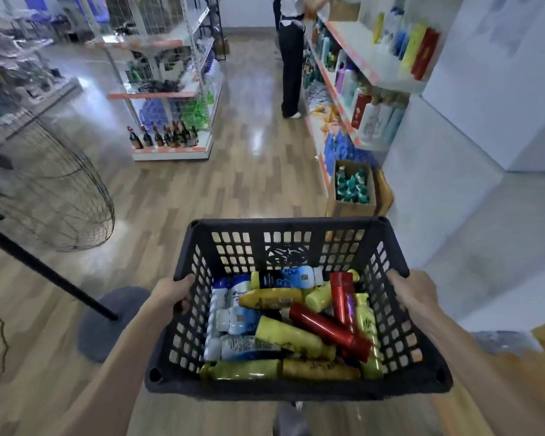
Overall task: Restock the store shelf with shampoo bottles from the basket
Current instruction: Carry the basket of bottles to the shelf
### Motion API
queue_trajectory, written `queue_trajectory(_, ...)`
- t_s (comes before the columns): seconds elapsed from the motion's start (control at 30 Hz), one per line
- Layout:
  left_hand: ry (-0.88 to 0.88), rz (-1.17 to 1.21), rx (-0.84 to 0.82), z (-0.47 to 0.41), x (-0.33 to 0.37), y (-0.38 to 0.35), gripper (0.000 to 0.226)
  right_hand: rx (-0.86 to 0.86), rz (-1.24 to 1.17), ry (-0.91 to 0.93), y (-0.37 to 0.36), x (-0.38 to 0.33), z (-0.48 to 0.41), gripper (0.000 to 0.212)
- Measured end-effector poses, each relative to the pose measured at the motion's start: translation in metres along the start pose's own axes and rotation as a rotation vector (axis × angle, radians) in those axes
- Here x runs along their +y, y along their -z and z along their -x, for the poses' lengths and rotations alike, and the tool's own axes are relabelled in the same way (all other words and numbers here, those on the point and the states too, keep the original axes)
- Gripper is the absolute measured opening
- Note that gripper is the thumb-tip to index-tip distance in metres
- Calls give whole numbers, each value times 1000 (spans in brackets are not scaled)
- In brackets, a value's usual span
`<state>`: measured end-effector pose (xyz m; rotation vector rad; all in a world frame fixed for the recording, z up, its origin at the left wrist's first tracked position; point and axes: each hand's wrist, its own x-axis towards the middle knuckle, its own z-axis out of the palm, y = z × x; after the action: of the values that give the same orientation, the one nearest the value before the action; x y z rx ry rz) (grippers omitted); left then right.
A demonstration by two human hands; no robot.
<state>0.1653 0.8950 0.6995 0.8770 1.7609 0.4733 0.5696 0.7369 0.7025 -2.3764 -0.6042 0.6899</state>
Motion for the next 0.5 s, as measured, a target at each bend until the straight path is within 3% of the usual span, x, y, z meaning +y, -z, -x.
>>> queue_trajectory(0.5,-22,23,54,-217,220,-44,33,-30,-7,39,-81,-216,-252,39)
